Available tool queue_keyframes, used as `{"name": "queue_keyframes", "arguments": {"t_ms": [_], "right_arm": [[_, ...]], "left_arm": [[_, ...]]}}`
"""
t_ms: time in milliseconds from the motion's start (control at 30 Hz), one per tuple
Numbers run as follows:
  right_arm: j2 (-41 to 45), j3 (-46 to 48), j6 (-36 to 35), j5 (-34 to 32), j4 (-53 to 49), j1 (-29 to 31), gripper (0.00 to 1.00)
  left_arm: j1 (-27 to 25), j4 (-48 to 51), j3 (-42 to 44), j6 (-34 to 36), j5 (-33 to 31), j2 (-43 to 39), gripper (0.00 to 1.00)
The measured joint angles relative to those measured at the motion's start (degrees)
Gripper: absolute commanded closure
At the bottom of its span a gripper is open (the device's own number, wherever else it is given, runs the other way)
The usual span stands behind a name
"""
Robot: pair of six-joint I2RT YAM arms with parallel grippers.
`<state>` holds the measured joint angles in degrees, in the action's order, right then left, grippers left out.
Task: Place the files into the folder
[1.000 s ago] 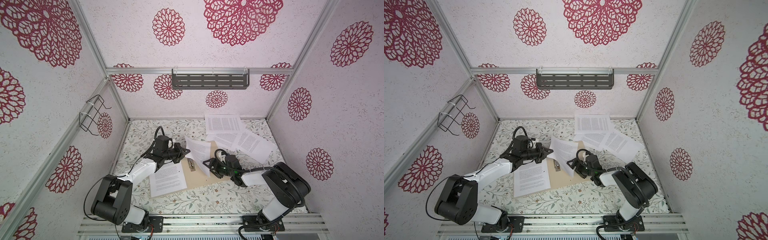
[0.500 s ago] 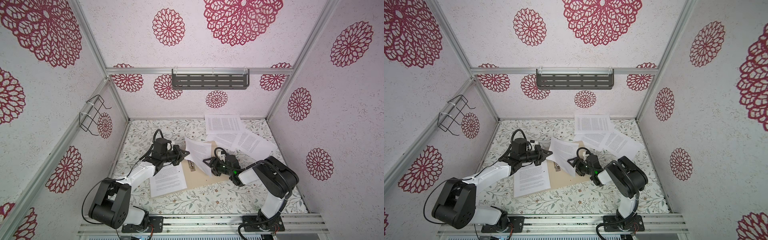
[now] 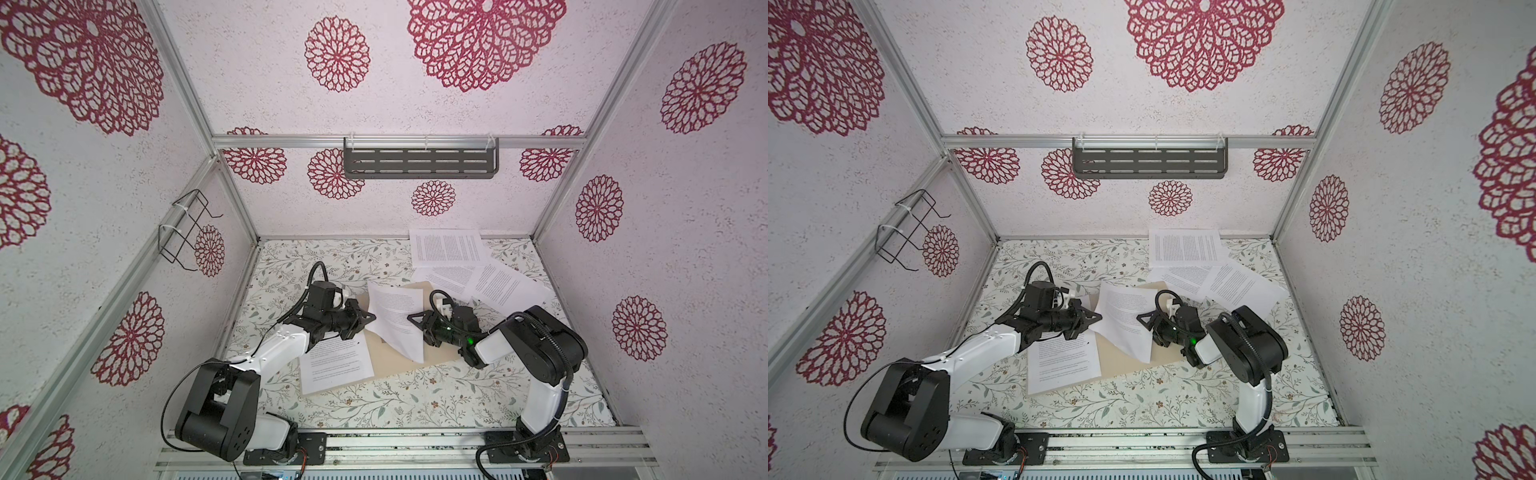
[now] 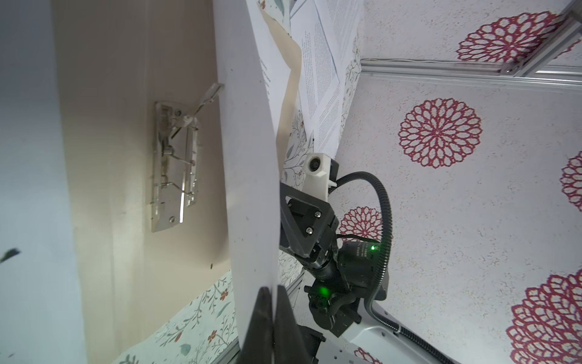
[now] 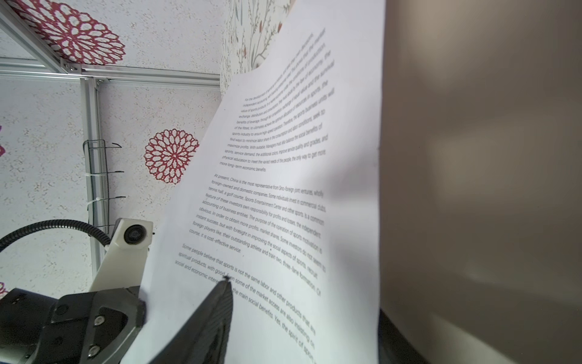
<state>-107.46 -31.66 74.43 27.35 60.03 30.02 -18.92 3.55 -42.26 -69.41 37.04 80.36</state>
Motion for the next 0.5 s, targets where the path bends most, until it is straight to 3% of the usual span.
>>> {"name": "queue_keyframes", "arguments": {"t_ms": [167,300,333,500], "right_arm": [[-1.4,-0.9,0.0,0.5,0.4,-0.2,0.59],[-1.9,-0.9,0.1,1.1,0.7,-0.3,0.87],[-1.9,-0.9,-0.3,1.3,0.7,-0.3,0.98],[-0.4,-4.0,-5.0,4.1,-6.0,-1.9,1.00]], "left_arm": [[0.6,2.3,0.0,2.1,-0.5,-0.2,1.00],[0.6,2.8,0.0,2.8,-0.9,-0.2,0.98],[0.6,2.8,0.0,3.0,-1.0,-0.2,0.94],[0.9,6.3,-1.0,6.4,-2.6,-0.9,0.54]]}}
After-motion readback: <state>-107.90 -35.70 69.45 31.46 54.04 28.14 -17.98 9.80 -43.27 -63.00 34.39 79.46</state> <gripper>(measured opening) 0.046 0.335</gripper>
